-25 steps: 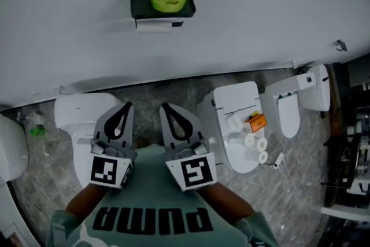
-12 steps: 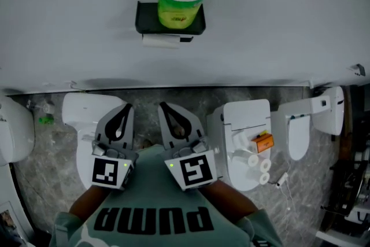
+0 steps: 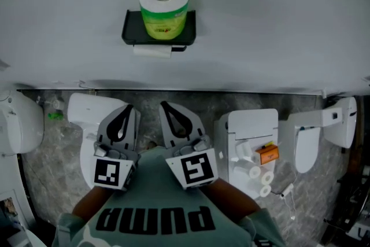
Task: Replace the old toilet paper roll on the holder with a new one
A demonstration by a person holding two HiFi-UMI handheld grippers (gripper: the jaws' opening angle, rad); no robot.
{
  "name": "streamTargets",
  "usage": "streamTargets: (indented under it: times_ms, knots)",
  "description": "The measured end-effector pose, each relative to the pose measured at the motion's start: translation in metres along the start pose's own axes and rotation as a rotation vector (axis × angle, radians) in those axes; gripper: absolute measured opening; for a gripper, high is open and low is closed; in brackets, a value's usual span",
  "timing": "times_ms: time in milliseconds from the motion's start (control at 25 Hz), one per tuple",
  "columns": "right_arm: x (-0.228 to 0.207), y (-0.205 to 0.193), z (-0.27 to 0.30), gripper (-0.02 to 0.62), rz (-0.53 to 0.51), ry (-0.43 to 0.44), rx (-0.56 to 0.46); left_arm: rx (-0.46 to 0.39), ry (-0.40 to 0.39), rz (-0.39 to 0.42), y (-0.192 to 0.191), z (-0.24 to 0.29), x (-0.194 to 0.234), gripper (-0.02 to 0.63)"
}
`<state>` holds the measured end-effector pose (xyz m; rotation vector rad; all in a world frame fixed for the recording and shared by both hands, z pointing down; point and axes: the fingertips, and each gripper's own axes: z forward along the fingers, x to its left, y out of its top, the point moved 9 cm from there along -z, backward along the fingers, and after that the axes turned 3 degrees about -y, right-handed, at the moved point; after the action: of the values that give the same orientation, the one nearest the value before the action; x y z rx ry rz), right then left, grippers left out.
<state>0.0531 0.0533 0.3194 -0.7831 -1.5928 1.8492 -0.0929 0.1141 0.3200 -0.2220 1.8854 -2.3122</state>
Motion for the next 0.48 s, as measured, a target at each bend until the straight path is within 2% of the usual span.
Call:
streamTargets:
  times_ms: [480]
  knots:
    - [-0.057,0.000,-0.007,0.003,0.060,0.066,-0.038,0.014,0.071,0.030,0.011,0.034,-0.041,0.003]
